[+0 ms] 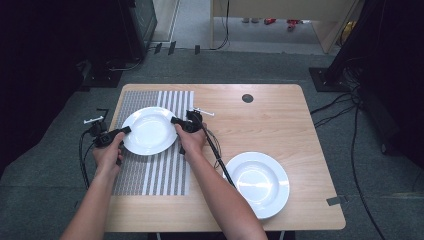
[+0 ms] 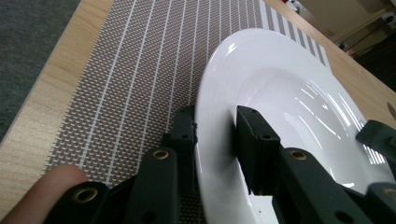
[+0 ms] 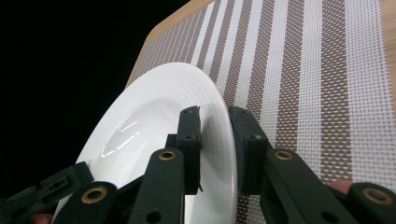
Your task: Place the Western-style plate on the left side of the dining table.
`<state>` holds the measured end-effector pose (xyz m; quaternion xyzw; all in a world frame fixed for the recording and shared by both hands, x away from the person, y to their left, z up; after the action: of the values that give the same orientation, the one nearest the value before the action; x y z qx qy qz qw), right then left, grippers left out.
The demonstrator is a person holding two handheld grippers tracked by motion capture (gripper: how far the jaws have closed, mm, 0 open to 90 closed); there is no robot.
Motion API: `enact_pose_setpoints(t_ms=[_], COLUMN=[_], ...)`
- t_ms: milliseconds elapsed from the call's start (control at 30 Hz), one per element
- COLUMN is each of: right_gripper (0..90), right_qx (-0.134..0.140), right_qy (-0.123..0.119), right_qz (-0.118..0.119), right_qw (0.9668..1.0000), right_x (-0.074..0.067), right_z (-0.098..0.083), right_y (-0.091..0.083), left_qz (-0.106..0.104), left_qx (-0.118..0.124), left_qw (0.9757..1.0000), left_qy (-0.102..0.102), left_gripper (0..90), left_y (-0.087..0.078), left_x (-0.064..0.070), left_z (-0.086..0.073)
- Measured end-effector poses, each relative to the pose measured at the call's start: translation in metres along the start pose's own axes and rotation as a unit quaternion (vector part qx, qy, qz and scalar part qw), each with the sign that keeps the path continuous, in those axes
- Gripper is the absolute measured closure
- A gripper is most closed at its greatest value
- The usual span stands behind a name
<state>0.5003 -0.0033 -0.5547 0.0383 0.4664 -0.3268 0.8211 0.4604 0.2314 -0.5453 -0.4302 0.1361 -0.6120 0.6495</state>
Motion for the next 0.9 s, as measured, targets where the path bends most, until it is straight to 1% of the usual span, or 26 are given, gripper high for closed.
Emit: enact_pose_setpoints(t_ms=[67,100,133,200,233,300,333,367,433,500,533,567,600,633,667,700,733,767,833,867,900], right_gripper=[76.2,75.9,75.5,73.3,69.2,61.2,59.8,58.7,54.5,54.6,53.8,51.7,49.5,49.1,49.0,49.0,49.1,49.0,47.4,46.2,44.5], right_qx=[0.001,0.000,-0.002,-0.008,-0.013,-0.016,-0.020,-0.021,-0.021,-0.024,-0.029,-0.034,-0.039,-0.044,-0.047,-0.046,-0.045,-0.046,-0.056,-0.060,-0.068], right_qy=[-0.009,-0.012,-0.020,-0.040,-0.056,-0.105,-0.119,-0.130,-0.139,-0.161,-0.178,-0.186,-0.187,-0.183,-0.178,-0.169,-0.168,-0.172,-0.189,-0.190,-0.186], right_qz=[-0.003,-0.004,-0.006,-0.012,-0.021,-0.035,-0.042,-0.046,-0.048,-0.060,-0.066,-0.071,-0.072,-0.066,-0.059,-0.056,-0.058,-0.065,-0.075,-0.077,-0.076], right_qw=[1.0000,0.9999,0.9998,0.9991,0.9981,0.9938,0.9918,0.9902,0.9889,0.9848,0.9814,0.9795,0.9790,0.9798,0.9812,0.9829,0.9830,0.9819,0.9775,0.9769,0.9772], right_x=[-0.001,-0.001,-0.001,-0.003,-0.004,-0.008,-0.010,-0.011,-0.017,-0.020,-0.022,-0.022,-0.022,-0.022,-0.022,-0.022,-0.021,-0.020,-0.018,-0.018,-0.018], right_z=[0.000,0.000,0.000,0.000,-0.001,0.001,0.001,0.003,0.007,0.012,0.015,0.016,0.016,0.017,0.018,0.020,0.020,0.021,0.021,0.020,0.019], right_y=[0.000,0.000,0.000,0.001,0.001,0.001,0.000,-0.002,-0.006,-0.011,-0.015,-0.018,-0.021,-0.024,-0.028,-0.033,-0.036,-0.040,-0.047,-0.051,-0.055], left_qz=[0.000,0.002,0.006,0.009,0.007,0.005,0.004,0.003,0.001,0.003,0.003,0.002,0.004,0.008,0.014,0.017,0.018,0.018,0.016,0.015,0.013], left_qx=[0.004,0.004,0.006,0.007,0.007,0.003,0.003,0.002,0.005,0.009,0.010,0.010,0.015,0.023,0.028,0.031,0.034,0.036,0.039,0.039,0.040], left_qw=[1.0000,1.0000,1.0000,0.9999,0.9999,0.9998,0.9998,0.9996,0.9995,0.9994,0.9992,0.9991,0.9989,0.9984,0.9976,0.9970,0.9964,0.9962,0.9955,0.9951,0.9947], left_qy=[-0.001,0.002,0.003,0.010,0.012,0.018,0.021,0.027,0.030,0.035,0.037,0.041,0.045,0.050,0.062,0.069,0.075,0.077,0.084,0.090,0.094], left_gripper=[69.8,69.6,69.4,67.0,63.1,57.7,55.8,53.9,49.5,45.7,44.3,42.1,39.8,37.1,35.0,31.2,29.4,27.5,23.8,21.7,20.0], left_y=[0.000,0.000,0.000,0.000,-0.001,-0.003,-0.004,-0.006,-0.011,-0.017,-0.020,-0.022,-0.027,-0.031,-0.035,-0.038,-0.041,-0.044,-0.049,-0.051,-0.053], left_x=[0.000,0.000,0.001,0.002,0.004,0.005,0.006,0.006,0.005,0.004,0.003,0.003,0.002,0.001,0.000,0.000,0.000,0.000,0.000,0.000,0.001], left_z=[-0.001,-0.001,-0.001,-0.002,-0.002,-0.004,-0.004,-0.004,-0.003,-0.003,-0.003,-0.003,-0.003,-0.003,-0.003,-0.004,-0.005,-0.006,-0.008,-0.009,-0.011])
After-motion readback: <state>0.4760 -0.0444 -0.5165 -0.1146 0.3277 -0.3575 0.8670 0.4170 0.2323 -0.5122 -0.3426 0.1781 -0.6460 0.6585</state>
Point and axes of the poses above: each handheld gripper's, and its own axes: y roughly forward along the jaws, z roughly out of its top, x roughly to its right, the point moved 7 cm from there along y, roughly forward along the jaws, and after that the axes turned 15 degrees about z, right-handed, at the moved point
